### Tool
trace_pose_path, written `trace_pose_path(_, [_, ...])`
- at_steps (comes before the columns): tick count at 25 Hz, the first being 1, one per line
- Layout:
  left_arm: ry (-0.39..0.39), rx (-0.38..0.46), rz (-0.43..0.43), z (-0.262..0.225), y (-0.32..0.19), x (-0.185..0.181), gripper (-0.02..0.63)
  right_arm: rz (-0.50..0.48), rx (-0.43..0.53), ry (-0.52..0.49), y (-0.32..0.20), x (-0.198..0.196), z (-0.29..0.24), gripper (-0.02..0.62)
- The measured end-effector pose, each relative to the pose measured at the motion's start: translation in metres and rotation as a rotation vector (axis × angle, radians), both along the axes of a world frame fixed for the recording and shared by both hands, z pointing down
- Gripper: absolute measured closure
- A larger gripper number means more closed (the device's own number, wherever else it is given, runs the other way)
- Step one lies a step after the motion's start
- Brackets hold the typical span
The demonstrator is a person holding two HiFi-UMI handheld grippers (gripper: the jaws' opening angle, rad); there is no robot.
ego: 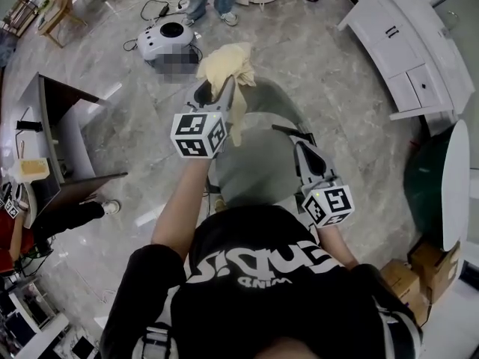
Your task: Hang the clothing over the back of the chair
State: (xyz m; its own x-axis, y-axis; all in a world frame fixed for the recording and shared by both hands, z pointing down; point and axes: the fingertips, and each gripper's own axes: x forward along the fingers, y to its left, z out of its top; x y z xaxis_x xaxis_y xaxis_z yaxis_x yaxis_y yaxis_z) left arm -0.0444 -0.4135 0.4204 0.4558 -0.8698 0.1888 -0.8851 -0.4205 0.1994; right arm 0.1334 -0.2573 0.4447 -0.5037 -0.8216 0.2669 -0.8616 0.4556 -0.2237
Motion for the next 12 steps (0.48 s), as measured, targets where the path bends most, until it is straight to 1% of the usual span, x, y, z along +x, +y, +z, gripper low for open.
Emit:
trace_pose_path(8, [-0.017, -0.074, -0.033, 0.056, -0.009, 0.006, 0.446, 0.009, -0.033, 0.014, 0.004, 0.014, 0.010, 0.580])
trace_pose_path(12, [-0.028, -0.124, -0.057, 0.086, -0.013, 0.007, 0.447, 0.012, -0.049, 0.021, 0.005, 0.022, 0.015, 0.581])
